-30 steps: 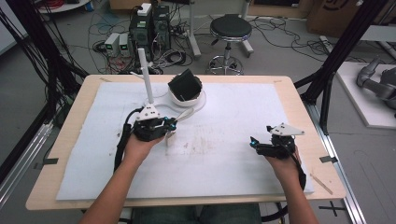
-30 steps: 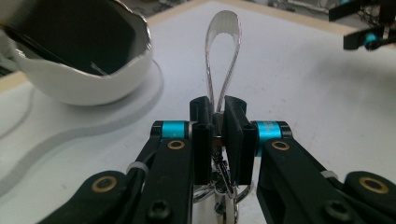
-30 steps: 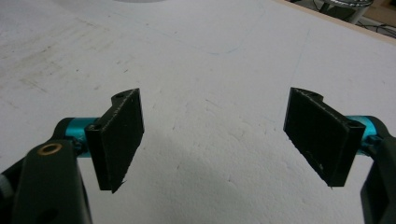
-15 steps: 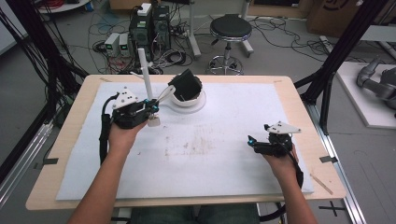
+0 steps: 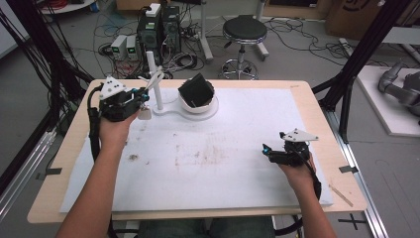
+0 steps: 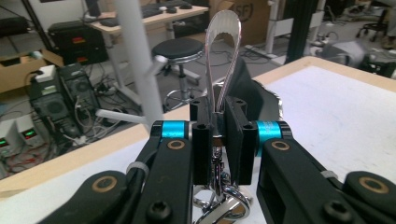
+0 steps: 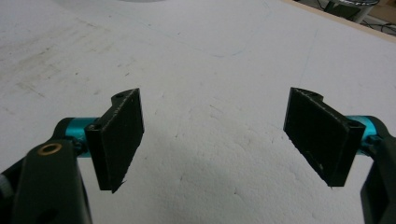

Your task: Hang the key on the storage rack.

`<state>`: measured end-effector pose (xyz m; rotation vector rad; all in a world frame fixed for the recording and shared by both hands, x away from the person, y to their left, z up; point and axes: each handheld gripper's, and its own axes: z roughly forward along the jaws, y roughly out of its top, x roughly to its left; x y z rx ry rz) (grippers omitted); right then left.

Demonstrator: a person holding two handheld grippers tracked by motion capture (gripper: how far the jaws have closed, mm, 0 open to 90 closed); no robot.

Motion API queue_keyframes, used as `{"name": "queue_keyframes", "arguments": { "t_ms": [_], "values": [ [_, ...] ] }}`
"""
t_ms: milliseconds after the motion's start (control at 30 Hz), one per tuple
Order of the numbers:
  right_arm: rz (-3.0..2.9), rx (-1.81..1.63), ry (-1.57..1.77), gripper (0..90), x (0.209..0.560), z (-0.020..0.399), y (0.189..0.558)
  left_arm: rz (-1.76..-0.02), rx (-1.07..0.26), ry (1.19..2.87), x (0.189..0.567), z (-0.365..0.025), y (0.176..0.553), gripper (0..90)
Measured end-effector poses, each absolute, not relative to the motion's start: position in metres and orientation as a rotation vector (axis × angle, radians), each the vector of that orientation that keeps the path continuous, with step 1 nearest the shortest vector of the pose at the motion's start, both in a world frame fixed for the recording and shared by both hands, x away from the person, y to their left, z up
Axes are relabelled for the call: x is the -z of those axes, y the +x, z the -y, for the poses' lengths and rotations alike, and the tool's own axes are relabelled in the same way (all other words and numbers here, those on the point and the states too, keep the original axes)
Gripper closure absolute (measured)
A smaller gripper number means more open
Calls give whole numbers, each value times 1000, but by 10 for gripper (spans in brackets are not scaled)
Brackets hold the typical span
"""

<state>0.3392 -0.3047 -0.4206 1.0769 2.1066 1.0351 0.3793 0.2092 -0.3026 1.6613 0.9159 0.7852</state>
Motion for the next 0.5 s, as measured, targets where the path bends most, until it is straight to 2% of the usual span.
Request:
{"name": "queue_keyframes", "arguments": {
  "t_ms": [267, 500],
  "values": [
    [-2111, -1025, 1080, 203, 421, 304, 340, -965, -845, 1650, 293, -216, 390, 814],
    [-2119, -1010, 1070, 203, 422, 303, 340, -1006, -854, 1677, 298, -217, 400, 814]
  ]
}}
